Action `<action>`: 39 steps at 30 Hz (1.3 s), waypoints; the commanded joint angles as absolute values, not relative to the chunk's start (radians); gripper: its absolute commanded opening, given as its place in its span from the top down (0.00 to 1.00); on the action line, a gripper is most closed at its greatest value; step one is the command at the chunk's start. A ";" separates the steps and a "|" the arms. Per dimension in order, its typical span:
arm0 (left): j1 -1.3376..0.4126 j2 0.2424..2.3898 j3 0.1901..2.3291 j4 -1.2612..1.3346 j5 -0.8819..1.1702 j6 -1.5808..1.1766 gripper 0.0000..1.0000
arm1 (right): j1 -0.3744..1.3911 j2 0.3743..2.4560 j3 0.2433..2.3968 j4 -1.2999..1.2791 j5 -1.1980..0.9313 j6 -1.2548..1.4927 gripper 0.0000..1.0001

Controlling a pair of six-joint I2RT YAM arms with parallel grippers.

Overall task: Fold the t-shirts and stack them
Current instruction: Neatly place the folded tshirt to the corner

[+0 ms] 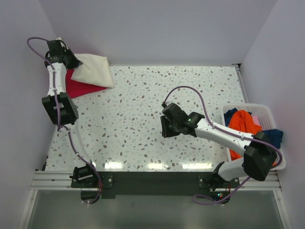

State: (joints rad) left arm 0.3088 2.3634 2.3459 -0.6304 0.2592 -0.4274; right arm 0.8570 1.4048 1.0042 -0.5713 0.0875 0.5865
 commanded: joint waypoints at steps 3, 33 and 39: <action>0.324 2.252 2.358 -0.531 0.281 -0.431 1.00 | 0.857 1.373 1.032 -0.571 0.110 0.594 0.66; 0.379 2.212 2.108 -0.463 0.084 -0.414 0.18 | 0.856 1.384 1.015 -0.555 0.106 0.583 0.64; 0.364 2.131 2.071 -0.449 0.072 -0.429 0.11 | 0.856 1.358 1.008 -0.555 0.123 0.586 0.60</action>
